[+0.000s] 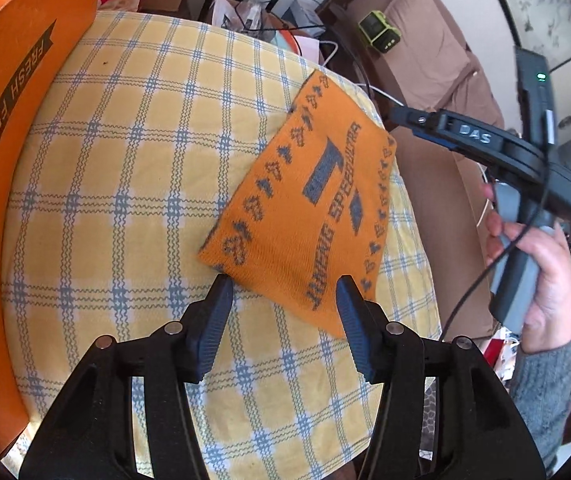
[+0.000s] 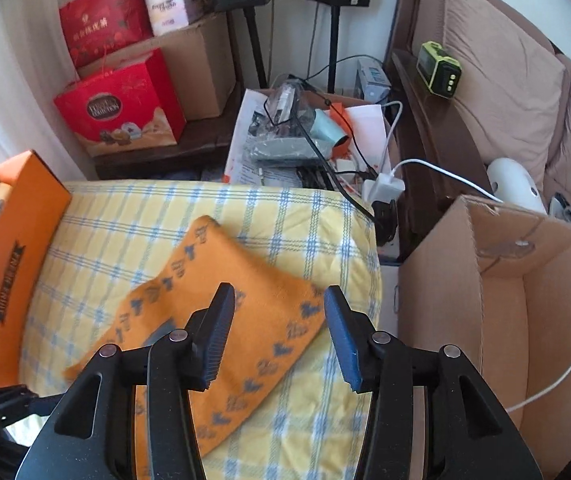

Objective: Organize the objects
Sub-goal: 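Pinch the towel edge with the left tool while the right tool pinches another edge, then lift the towel with both tools and carry it over the box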

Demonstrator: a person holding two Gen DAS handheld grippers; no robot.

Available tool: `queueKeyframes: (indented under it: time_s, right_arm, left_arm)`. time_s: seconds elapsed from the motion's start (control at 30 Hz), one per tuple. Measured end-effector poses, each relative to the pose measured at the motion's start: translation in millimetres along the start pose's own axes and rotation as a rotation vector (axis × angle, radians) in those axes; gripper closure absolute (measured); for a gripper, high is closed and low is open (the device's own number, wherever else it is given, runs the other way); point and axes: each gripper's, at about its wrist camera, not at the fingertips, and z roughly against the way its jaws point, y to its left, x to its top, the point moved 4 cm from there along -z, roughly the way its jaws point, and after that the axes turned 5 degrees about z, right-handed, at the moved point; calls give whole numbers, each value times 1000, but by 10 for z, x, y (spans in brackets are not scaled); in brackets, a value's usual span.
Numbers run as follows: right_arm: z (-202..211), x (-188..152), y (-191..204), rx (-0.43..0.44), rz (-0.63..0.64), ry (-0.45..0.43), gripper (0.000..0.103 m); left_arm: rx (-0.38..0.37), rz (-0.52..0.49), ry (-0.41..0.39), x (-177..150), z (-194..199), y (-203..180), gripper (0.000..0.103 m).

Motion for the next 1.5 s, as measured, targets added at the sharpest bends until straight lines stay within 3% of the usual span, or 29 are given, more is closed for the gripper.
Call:
queueKeyframes:
  time_s: [0.23, 0.33, 0.5, 0.57, 0.6, 0.67, 0.73, 1.1, 1.5]
  right_arm:
    - [-285, 98, -26, 36, 66, 44, 54]
    - [-361, 90, -27, 85, 82, 66, 53]
    - [-449, 53, 6, 95, 126, 86, 53]
    - [-487, 26, 22, 93, 139, 96, 62]
    - [-499, 13, 37, 96, 145, 99, 77]
    - [-480, -1, 61, 89, 154, 86, 91]
    - [-452, -19, 95, 91, 159, 76, 96]
    - [119, -13, 154, 114, 62, -57, 98]
    - [920, 178, 711, 102, 143, -171, 98]
  left_arm:
    - [-17, 17, -7, 109, -57, -2, 55]
    - [8, -11, -14, 132, -83, -26, 70]
    - [26, -19, -33, 194, -99, -30, 85]
    - [32, -31, -45, 217, -102, -50, 93]
    - [33, -38, -49, 216, -93, -59, 96]
    - [35, -58, -59, 220, -76, -102, 97]
    - [27, -67, -77, 232, -37, -146, 98]
    - [-7, -117, -165, 394, 495, -317, 98]
    - [-2, -159, -258, 469, 1174, -287, 98]
